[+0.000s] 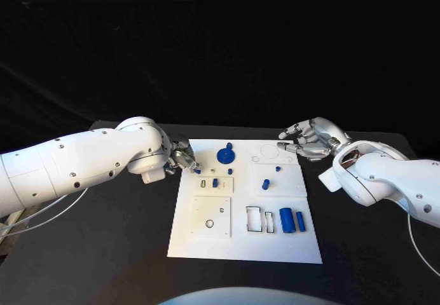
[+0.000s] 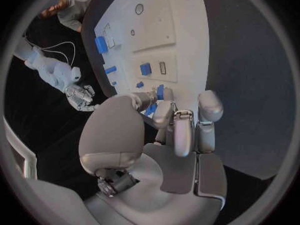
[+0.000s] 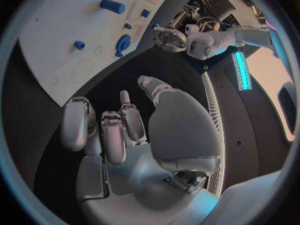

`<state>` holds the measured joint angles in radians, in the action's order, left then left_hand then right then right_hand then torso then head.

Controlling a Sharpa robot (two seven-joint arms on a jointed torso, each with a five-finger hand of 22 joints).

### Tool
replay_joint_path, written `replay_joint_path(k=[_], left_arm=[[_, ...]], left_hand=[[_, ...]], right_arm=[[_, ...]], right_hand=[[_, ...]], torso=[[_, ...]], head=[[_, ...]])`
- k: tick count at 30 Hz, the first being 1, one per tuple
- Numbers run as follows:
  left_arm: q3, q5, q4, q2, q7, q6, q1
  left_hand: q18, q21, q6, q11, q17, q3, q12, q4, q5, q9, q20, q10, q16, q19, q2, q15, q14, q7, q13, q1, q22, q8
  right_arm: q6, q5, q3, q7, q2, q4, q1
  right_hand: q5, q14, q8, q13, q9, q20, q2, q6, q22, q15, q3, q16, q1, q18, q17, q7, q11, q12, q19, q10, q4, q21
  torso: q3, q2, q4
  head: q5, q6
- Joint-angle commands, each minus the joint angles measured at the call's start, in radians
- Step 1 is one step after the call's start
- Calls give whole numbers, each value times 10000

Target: Assemble the parts on the task board

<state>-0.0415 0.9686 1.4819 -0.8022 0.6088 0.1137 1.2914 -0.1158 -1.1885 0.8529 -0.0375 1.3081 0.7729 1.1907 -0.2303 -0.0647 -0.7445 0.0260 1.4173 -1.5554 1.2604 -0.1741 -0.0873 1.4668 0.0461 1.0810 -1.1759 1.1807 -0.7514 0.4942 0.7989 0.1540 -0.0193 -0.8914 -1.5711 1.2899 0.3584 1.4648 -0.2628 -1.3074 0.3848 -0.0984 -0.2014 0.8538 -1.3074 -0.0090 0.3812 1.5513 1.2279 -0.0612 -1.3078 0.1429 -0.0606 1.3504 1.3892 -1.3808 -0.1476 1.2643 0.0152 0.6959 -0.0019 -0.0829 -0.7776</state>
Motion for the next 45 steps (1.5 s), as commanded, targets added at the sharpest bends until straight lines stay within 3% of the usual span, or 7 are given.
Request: replay_joint_path(k=[1,8,18,23,33,45], left_arm=[[1,85,329,-131,-410,-644,-77],[-2,492,791,-315,-610,-981,-310],[-18,814,861,-202,-534,-845,-569],[-25,976,799,-134,-407,-749,-603],[-30,1067,693,-25,-326,-454,-620],[-36,1091,564,68,-245,-213,-636]], left_hand=[[38,-49,177,-1,2230,1690,-21,1628,-53,17,-7,80,-18,76,6,-22,959,-128,-12,126,8,-56],[49,-91,229,-13,2279,1807,0,1704,-135,31,-17,124,-35,118,-48,-33,971,-141,5,194,65,-104],[48,-92,253,-16,2288,1883,-1,1760,-224,46,-24,147,-38,124,-79,-41,973,-145,-3,238,76,-126],[51,-103,272,-16,2299,1914,-9,1781,-286,54,-28,154,-42,135,-96,-44,976,-145,-13,276,94,-141],[58,-119,380,-29,2334,2025,9,1962,-833,105,-38,229,-54,155,-192,-47,984,-164,-1,505,159,-239],[62,-140,404,-33,2367,2027,31,2024,-996,122,-40,256,-65,172,-213,-51,990,-167,23,560,194,-260]], right_arm=[[-160,27,1,17,2,-2,-15],[-171,26,2,22,14,7,-36],[-179,25,3,27,24,8,-56],[-179,25,3,30,23,0,-59],[-178,24,3,29,21,-5,-60],[-175,24,3,21,21,-4,-62]], right_hand=[[34,913,-30,-24,12,25,56,-51,-310,-24,22,-35,-9,-207,-2063,-5,16,14,-36,32,-46,-22],[34,913,-30,-24,12,25,56,-51,-310,-24,22,-35,-9,-207,-2063,-5,16,14,-36,32,-46,-22],[34,913,-30,-24,12,25,56,-51,-310,-24,22,-35,-9,-207,-2063,-5,16,14,-36,32,-46,-22],[34,913,-30,-24,12,25,56,-51,-310,-24,22,-35,-9,-207,-2063,-5,16,14,-36,32,-46,-22],[53,913,-34,-28,20,25,52,-52,-315,-23,29,-35,-17,-205,-2064,-3,15,20,-31,28,-64,-20],[60,914,-37,-26,26,26,50,-52,-316,-23,36,-35,-18,-205,-2065,-4,15,20,-30,29,-72,-23]], torso=[[-2,11,-4],[-4,1,-7],[3,25,-28],[15,28,-24],[5,30,-13],[-2,22,-8]], head=[[-4,-7],[-25,1],[-29,12],[-33,-1],[-37,-31],[-34,-71]])
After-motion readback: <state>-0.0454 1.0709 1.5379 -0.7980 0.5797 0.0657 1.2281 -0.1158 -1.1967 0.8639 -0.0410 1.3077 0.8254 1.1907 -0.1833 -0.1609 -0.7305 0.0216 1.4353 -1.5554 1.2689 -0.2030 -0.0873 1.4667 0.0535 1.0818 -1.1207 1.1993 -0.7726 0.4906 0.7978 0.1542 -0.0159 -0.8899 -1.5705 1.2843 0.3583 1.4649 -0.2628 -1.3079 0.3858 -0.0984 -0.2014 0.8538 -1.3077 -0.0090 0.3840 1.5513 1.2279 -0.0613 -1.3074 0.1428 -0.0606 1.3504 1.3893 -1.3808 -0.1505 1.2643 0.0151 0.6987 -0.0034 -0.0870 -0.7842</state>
